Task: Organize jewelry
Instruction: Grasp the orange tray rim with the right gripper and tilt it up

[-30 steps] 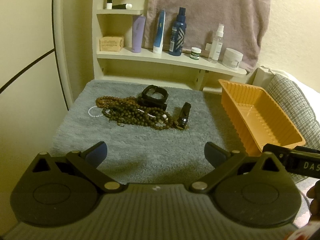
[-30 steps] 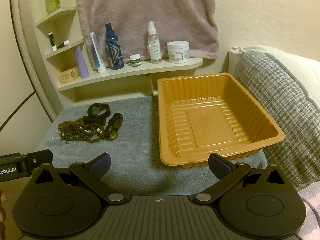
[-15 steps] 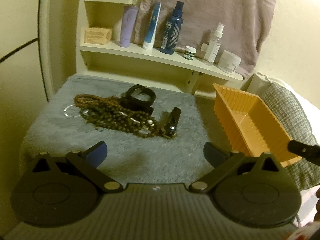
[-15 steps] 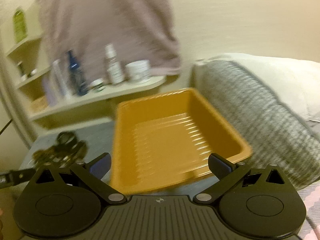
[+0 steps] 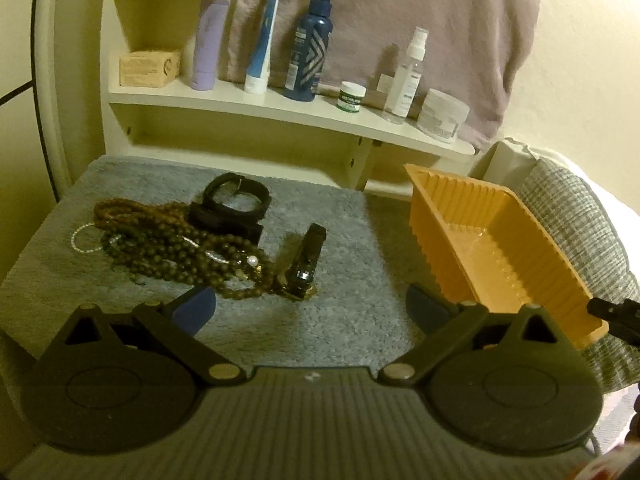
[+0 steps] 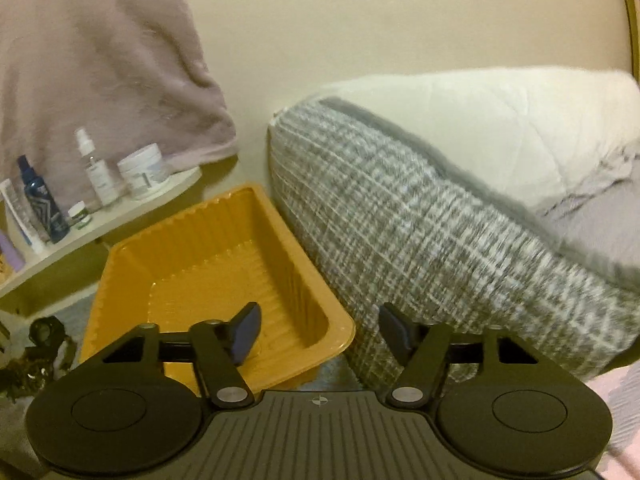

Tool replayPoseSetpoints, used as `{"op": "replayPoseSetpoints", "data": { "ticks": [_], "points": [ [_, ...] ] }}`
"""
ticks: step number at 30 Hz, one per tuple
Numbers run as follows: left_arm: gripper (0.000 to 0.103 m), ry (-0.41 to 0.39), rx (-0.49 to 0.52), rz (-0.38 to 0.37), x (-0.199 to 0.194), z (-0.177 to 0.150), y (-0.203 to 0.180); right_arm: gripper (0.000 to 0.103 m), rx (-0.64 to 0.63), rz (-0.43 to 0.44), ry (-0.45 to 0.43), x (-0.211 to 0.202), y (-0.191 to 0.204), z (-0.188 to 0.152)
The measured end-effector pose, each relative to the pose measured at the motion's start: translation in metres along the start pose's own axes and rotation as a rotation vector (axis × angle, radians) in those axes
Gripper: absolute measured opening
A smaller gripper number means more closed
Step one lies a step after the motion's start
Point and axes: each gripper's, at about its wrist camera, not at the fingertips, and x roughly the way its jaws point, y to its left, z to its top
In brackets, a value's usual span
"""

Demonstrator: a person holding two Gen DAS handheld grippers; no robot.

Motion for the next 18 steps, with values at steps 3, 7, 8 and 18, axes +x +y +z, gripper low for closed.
{"op": "replayPoseSetpoints", "data": {
  "ticks": [3,7,8,18],
  "points": [
    [0.099,0.011,0.005,0.005,0.004,-0.001,-0.003,0.054,0.016,0.020,0.015,0.012,-0.008,-0.004],
    [0.098,0.020,0.010,0.005,0.008,-0.002,-0.006,0.045,0.066,0.063,0.036,0.024,-0.012,-0.005],
    [0.098,0.021,0.012,0.005,0.009,-0.003,-0.007,0.044,0.081,0.073,0.042,0.026,-0.014,-0.005],
    [0.096,0.032,0.005,-0.002,0.012,-0.006,-0.008,0.030,0.164,0.117,0.032,0.029,-0.015,-0.001]
  ]
}}
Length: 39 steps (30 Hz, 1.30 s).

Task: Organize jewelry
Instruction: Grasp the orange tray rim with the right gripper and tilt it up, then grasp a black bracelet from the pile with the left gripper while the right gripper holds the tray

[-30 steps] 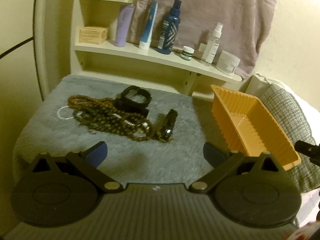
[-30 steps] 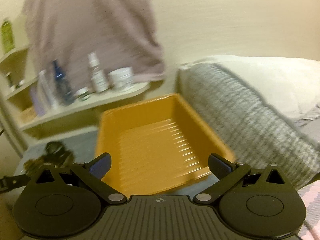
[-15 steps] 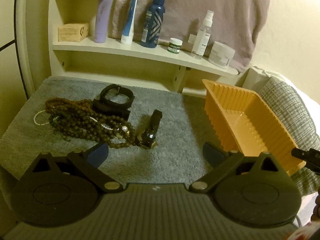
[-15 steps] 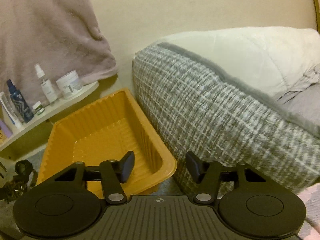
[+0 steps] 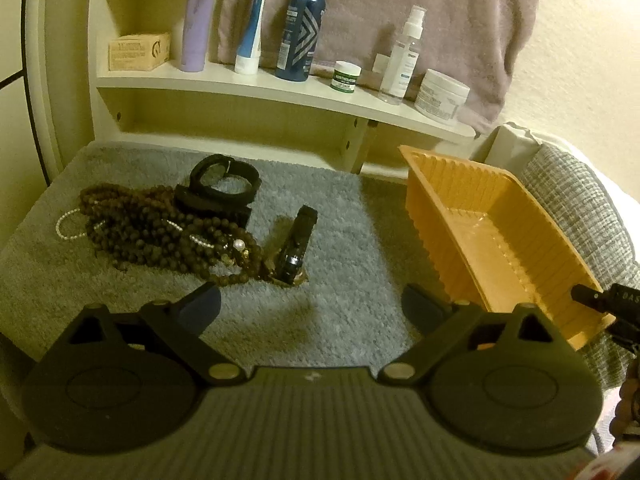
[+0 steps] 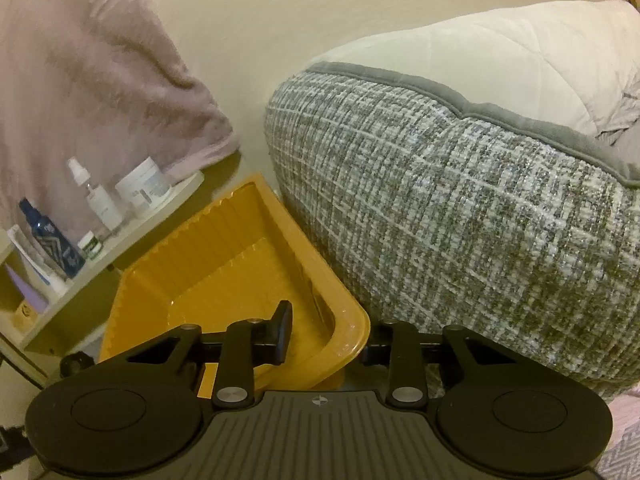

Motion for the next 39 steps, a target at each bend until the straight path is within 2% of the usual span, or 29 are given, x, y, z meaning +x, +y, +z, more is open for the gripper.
{"op": "replayPoseSetpoints", "data": {
  "ticks": [2,4,6,11,20,24,29,30,32,34,39],
  "points": [
    [0.095,0.002,0.002,-0.003,0.000,-0.001,0.000,0.026,-0.001,-0.004,-0.005,0.001,0.001,0.001],
    [0.093,0.003,0.001,-0.008,-0.001,-0.002,0.001,0.017,0.002,0.009,-0.006,0.004,0.003,0.001],
    [0.093,0.004,-0.002,-0.009,-0.001,-0.003,0.003,0.012,0.002,0.024,-0.003,0.007,0.005,0.001],
    [0.092,0.005,-0.010,-0.005,-0.001,-0.003,0.007,0.011,-0.047,0.038,-0.016,0.011,0.021,-0.004],
    [0.086,0.018,0.004,0.044,0.004,-0.001,0.023,0.010,-0.186,-0.033,-0.067,-0.005,0.058,-0.008],
    [0.077,0.012,0.035,0.059,0.010,0.004,0.032,0.010,-0.288,-0.063,-0.109,-0.016,0.080,-0.016],
    [0.063,0.001,0.148,0.007,0.022,0.014,0.027,0.010,-0.404,-0.096,-0.150,-0.024,0.103,-0.028],
    [0.058,0.002,0.170,-0.002,0.025,0.015,0.025,0.010,-0.423,-0.100,-0.158,-0.025,0.108,-0.029],
    [0.051,0.000,0.214,-0.018,0.031,0.017,0.020,0.010,-0.446,-0.106,-0.169,-0.026,0.113,-0.031],
    [0.039,0.000,0.267,-0.022,0.039,0.018,0.014,0.010,-0.470,-0.108,-0.178,-0.027,0.117,-0.033],
    [0.029,0.015,0.348,-0.025,0.056,0.017,0.003,0.010,-0.525,-0.114,-0.196,-0.029,0.124,-0.035]
  ]
}}
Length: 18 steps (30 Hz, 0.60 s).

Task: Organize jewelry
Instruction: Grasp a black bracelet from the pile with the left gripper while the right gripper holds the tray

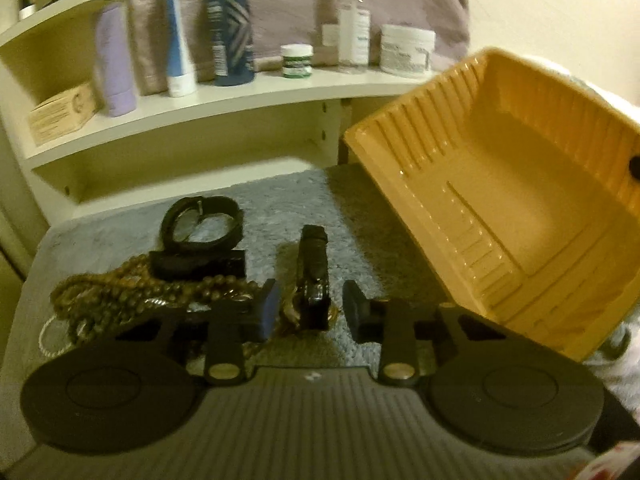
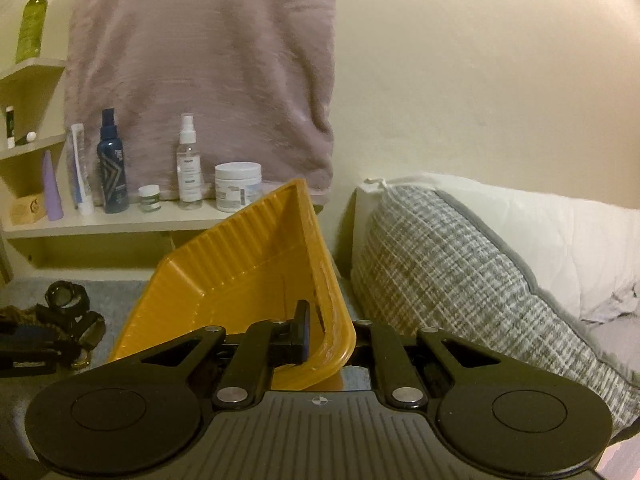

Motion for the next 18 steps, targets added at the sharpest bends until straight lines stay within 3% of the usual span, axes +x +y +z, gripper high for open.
{"op": "replayPoseSetpoints", "data": {
  "ticks": [3,6,18],
  "points": [
    [0.026,0.001,0.016,0.006,0.005,0.001,-0.003,0.010,-0.012,0.001,-0.005,-0.001,0.001,0.000],
    [0.016,0.006,0.025,0.008,0.008,0.001,-0.003,0.010,-0.017,0.000,-0.005,-0.001,0.002,0.001],
    [0.015,-0.016,0.010,-0.035,-0.004,0.019,0.004,0.010,-0.031,0.000,-0.007,-0.002,0.004,0.002]
  ]
}}
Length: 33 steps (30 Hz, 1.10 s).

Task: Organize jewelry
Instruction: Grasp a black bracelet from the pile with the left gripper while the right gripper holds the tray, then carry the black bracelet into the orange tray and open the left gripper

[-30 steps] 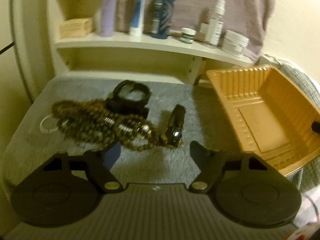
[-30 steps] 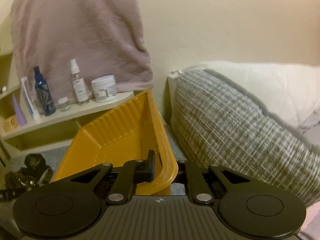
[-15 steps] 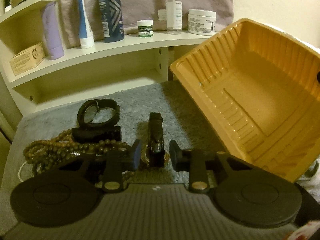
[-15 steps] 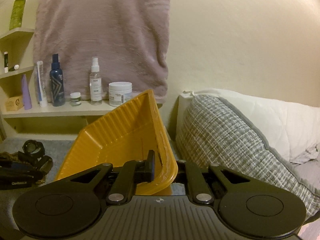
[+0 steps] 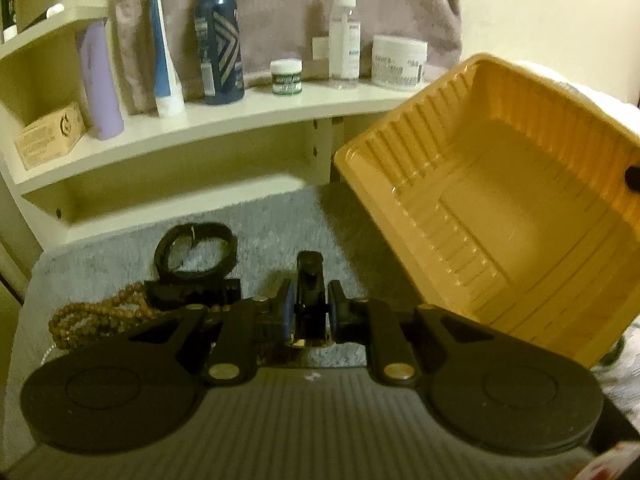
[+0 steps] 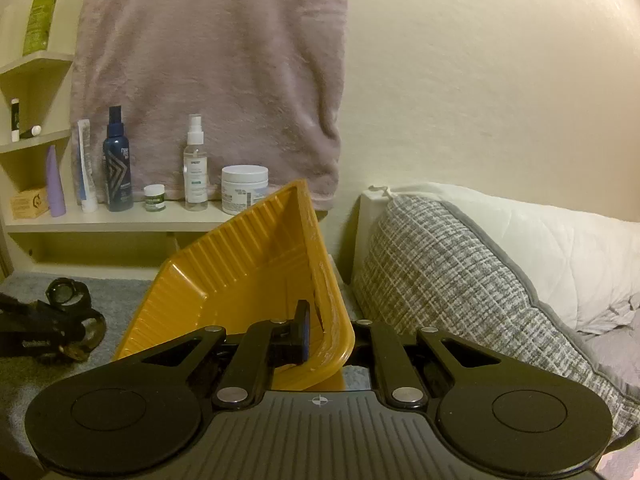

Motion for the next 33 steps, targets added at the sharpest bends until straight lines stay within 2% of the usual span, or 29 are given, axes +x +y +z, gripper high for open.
{"op": "replayPoseSetpoints", "data": {
  "ticks": [7,11,15,19,26,28,33],
  "points": [
    [0.015,-0.044,0.002,-0.041,-0.015,0.019,-0.006,0.010,0.000,0.003,0.000,0.000,0.000,0.000],
    [0.015,-0.069,-0.006,-0.112,-0.026,0.032,-0.016,0.010,-0.003,0.003,-0.001,0.000,0.001,0.001],
    [0.015,-0.063,-0.007,-0.182,-0.027,0.037,-0.035,0.010,0.000,0.003,-0.002,0.001,0.001,0.001],
    [0.015,-0.038,0.002,-0.216,-0.021,0.030,-0.052,0.010,0.005,0.004,-0.001,0.000,0.001,0.001],
    [0.016,-0.003,0.023,-0.246,-0.012,0.019,-0.066,0.010,0.026,0.003,0.007,-0.001,0.000,0.000],
    [0.025,-0.009,0.019,-0.239,-0.013,0.018,-0.065,0.010,0.027,0.006,0.009,0.000,-0.001,0.001],
    [0.026,-0.027,-0.008,-0.199,-0.022,0.015,-0.049,0.010,0.035,0.004,0.014,0.000,0.000,0.001]
  ]
}}
